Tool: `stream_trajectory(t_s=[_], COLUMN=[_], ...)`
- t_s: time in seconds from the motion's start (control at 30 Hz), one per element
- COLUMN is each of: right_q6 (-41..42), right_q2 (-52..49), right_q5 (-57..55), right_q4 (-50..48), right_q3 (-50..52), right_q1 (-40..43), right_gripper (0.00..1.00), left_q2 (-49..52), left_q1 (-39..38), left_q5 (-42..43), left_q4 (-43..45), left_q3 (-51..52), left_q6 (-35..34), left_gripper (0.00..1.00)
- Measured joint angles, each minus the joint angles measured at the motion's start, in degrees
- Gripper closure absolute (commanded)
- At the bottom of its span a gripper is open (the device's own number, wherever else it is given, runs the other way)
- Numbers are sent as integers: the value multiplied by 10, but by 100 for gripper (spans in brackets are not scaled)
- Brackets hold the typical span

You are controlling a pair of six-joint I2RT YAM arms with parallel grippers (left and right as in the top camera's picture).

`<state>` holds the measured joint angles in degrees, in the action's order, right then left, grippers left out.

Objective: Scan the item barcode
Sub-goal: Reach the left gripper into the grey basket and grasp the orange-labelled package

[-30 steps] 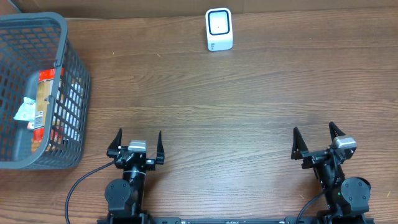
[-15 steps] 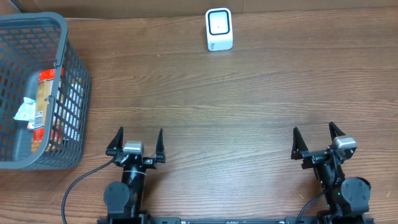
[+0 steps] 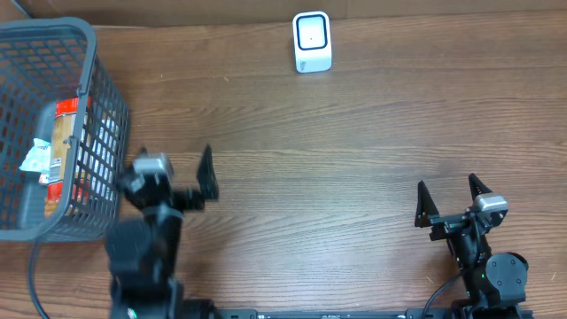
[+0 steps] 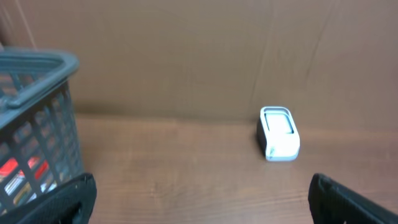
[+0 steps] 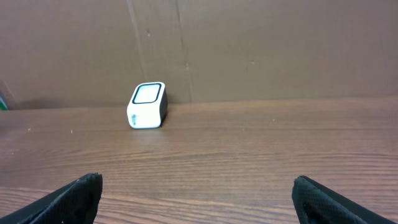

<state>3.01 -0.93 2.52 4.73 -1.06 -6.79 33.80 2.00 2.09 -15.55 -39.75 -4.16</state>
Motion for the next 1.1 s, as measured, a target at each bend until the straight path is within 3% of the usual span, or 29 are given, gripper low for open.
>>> stream_trajectory(t_s=[0.27, 0.47, 0.57, 0.67, 0.77, 1.1], right_q6=[0, 0, 0, 0, 0, 0], right_q2=[0, 0, 0, 0, 0, 0], right_q5=[0, 0, 0, 0, 0, 1], right_q4=[1, 1, 0, 0, 0, 0], right_q3=[0, 0, 0, 0, 0, 0], right_q1=[0, 0, 0, 0, 0, 0], right_gripper=[0, 0, 0, 0, 0, 0], left_q2=[345, 481, 498, 502, 512, 552], left_q1=[0, 0, 8, 45, 125, 382], left_q5=[1, -2, -4, -8, -16, 1], left_q4=[-298, -342, -337, -337, -350, -374], left_q3=[-435, -659, -691, -694, -694, -694], left_q6=[-14, -15, -2, -6, -25, -16], left_gripper=[0, 0, 0, 8, 13, 9])
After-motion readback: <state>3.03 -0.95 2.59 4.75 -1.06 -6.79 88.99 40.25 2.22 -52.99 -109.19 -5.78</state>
